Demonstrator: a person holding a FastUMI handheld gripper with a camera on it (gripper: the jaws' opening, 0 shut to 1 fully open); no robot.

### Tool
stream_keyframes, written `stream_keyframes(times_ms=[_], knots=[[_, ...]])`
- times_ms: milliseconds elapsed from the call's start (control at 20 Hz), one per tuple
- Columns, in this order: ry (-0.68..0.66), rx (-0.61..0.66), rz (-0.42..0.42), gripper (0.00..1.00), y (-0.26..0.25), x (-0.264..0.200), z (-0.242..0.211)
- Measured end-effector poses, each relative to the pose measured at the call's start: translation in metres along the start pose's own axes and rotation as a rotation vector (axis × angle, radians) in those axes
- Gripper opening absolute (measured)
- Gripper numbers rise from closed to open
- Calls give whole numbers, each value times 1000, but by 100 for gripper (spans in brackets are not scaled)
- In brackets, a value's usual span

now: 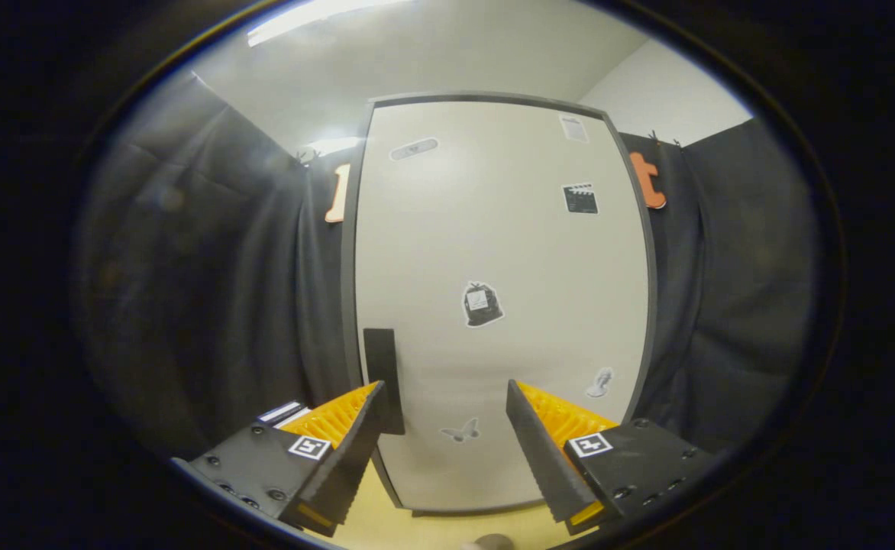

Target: Open the shoe cabinet door, grab the shoes and put them into the shoe cabinet, then close the shoe cabinet door.

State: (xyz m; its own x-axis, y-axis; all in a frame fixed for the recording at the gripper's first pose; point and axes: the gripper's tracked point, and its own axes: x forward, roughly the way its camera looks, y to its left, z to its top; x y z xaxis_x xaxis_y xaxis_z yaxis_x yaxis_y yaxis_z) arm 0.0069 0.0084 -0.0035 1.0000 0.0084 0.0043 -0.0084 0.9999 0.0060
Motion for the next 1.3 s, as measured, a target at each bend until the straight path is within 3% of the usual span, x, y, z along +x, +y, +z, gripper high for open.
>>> stream_keyframes(times_ms=[600, 1000, 1300], knots=[[14, 18, 62, 91, 50, 43, -19], [12, -13, 37, 91, 68, 81, -34], [20, -35, 3, 55, 66, 93, -39]])
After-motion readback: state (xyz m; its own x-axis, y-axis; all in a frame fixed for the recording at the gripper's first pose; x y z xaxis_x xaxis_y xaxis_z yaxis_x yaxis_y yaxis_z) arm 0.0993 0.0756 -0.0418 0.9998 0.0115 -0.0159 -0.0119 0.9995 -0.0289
